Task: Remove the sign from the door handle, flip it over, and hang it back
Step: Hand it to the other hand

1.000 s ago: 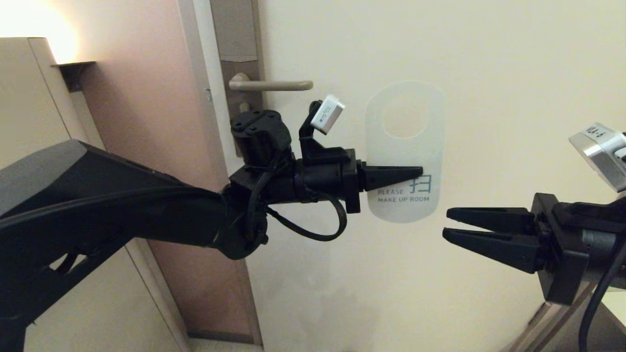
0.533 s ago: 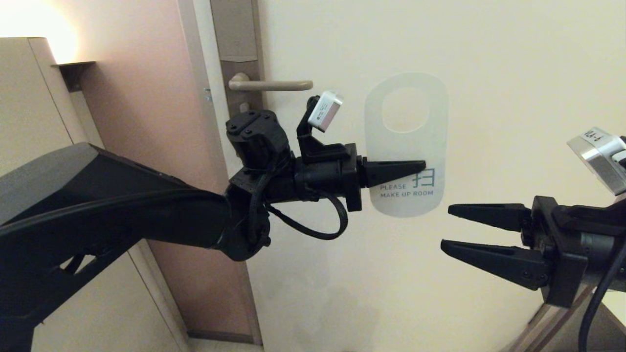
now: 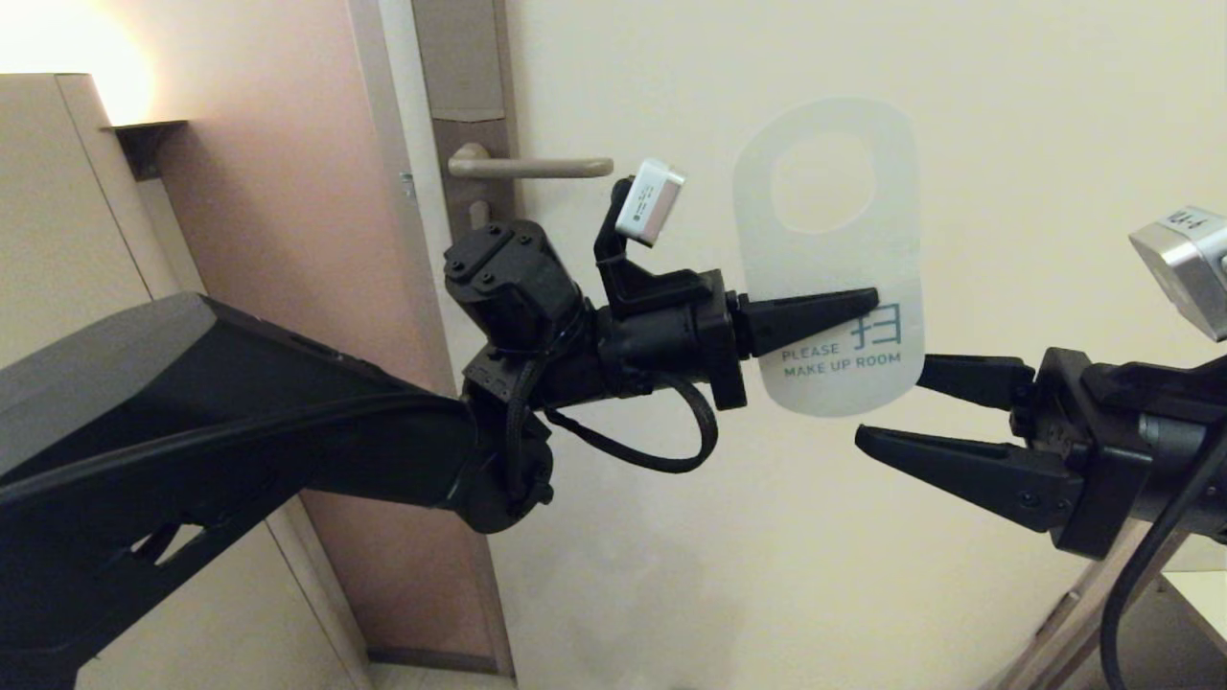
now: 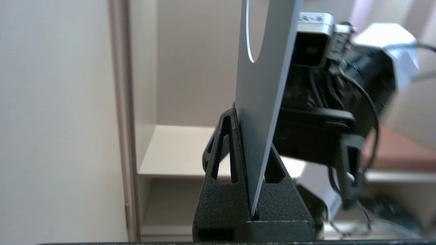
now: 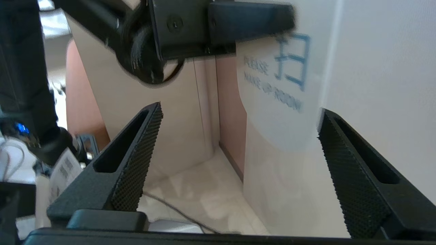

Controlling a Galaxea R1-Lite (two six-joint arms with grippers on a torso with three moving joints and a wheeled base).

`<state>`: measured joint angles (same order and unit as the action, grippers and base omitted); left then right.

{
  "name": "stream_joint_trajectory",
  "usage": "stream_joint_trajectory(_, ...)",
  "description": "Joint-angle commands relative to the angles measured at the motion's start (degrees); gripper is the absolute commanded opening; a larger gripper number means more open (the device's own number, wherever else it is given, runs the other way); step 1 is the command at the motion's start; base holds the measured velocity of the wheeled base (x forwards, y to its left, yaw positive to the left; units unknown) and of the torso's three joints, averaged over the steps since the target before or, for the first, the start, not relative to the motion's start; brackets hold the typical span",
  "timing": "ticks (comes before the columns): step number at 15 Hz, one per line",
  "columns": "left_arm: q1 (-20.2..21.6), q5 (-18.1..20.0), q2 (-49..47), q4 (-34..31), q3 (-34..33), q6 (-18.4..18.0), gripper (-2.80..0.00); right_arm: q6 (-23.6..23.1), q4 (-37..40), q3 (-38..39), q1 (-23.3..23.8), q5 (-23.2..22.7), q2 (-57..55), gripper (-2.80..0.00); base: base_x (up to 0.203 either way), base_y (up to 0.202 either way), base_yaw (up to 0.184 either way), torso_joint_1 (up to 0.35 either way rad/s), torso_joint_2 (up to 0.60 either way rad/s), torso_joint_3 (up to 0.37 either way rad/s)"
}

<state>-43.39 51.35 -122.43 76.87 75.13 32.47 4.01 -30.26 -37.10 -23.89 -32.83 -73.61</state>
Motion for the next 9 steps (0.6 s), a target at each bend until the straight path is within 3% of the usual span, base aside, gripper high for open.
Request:
stream_joint_trajectory(1,-0.97,-0.85,-0.18,0.55,0.02,0.44,-2.80,0.48,-0.59,0.27,-0.01,-0.22,-0.48,0.00,0.000,0.000,0.000,0.000,0.00,0.000)
stream_joint_trajectory(5,-1.61,-0.99,-0.18,0.56,-0.07,1.32,-2.80,0.58,-0.59,0.62,-0.09,-0.31,1.12,0.00,0.000,0.000,0.000,0.000,0.00,0.000)
stream_joint_trajectory(9,-2.45,-0.69,-0.22,2.49,-0.71,5.42,-2.80,0.65,-0.59,3.36,-0.10,-0.57,3.60,0.00,0.000,0.000,0.000,0.000,0.00,0.000)
